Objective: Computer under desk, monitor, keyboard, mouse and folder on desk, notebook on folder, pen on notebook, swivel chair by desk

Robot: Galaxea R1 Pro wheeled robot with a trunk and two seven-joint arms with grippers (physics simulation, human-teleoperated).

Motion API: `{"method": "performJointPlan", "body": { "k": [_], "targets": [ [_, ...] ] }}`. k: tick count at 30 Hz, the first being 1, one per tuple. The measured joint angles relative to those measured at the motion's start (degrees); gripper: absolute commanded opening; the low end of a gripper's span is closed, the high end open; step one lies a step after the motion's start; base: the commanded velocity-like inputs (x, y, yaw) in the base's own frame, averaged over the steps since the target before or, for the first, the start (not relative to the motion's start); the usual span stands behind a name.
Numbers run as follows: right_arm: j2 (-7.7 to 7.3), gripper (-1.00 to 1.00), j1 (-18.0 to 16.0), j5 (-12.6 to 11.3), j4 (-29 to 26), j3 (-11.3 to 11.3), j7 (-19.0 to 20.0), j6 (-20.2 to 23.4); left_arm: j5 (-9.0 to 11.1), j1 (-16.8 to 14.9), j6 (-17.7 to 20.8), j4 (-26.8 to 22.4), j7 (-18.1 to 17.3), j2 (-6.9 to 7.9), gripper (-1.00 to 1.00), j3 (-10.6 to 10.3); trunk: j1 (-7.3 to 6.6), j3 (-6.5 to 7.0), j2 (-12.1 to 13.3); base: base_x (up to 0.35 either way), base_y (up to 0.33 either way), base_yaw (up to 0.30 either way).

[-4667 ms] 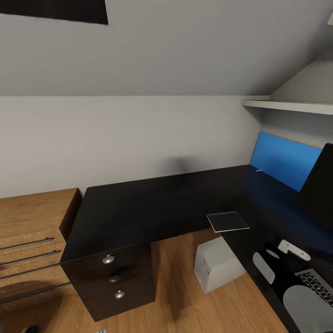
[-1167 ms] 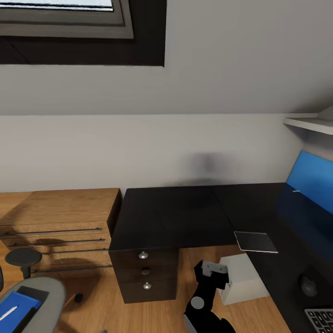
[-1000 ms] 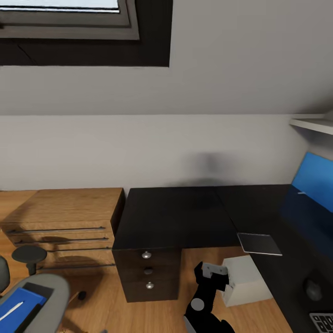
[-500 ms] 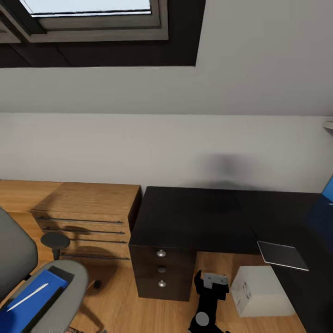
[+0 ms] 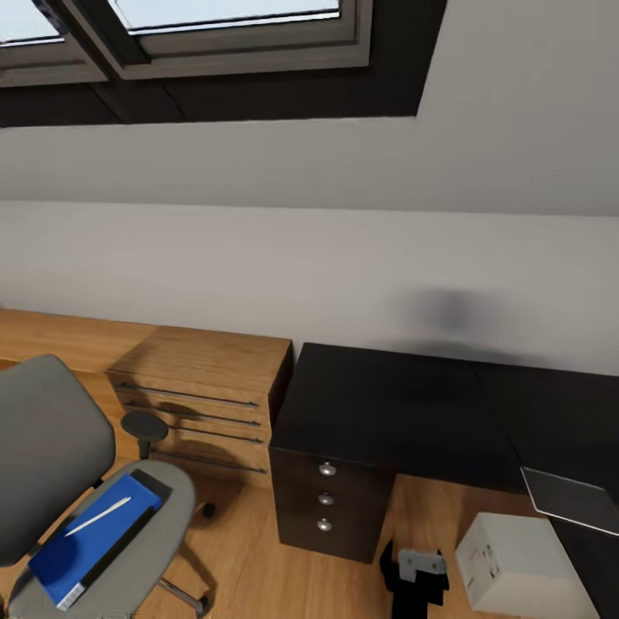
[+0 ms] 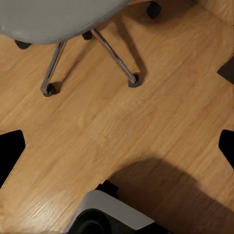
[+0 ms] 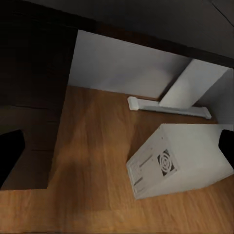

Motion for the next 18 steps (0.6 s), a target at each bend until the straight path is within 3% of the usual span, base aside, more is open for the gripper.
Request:
{"method": "performJointPlan", "body": {
  "k": [5, 10, 18],
  "targets": [
    [-0.06, 1.0, 0.0, 0.0, 3.64, -0.04, 1.1, -0.85, -0.03, 0.0, 0.02, 3.48, -0.21, -0.16, 1.0, -0.07, 0.0, -0.29, 0.0, 0.0, 0.0, 0.188],
    [-0.01, 1.0, 0.0, 0.07, 5.37, 0.14, 2.38, -0.99, -0.03, -0.01, 0.03, 4.78, -0.24, -0.38, 1.0, -0.31, 0.0, -0.45, 0.0, 0.0, 0.0, 0.055],
    [-0.02, 1.0, 0.0, 0.14, 7.43, 0.15, 10.15, -0.96, 0.05, -0.02, 0.03, 6.06, -0.47, -0.51, 1.0, -0.63, 0.0, -0.48, 0.0, 0.0, 0.0, 0.006]
  ]
}}
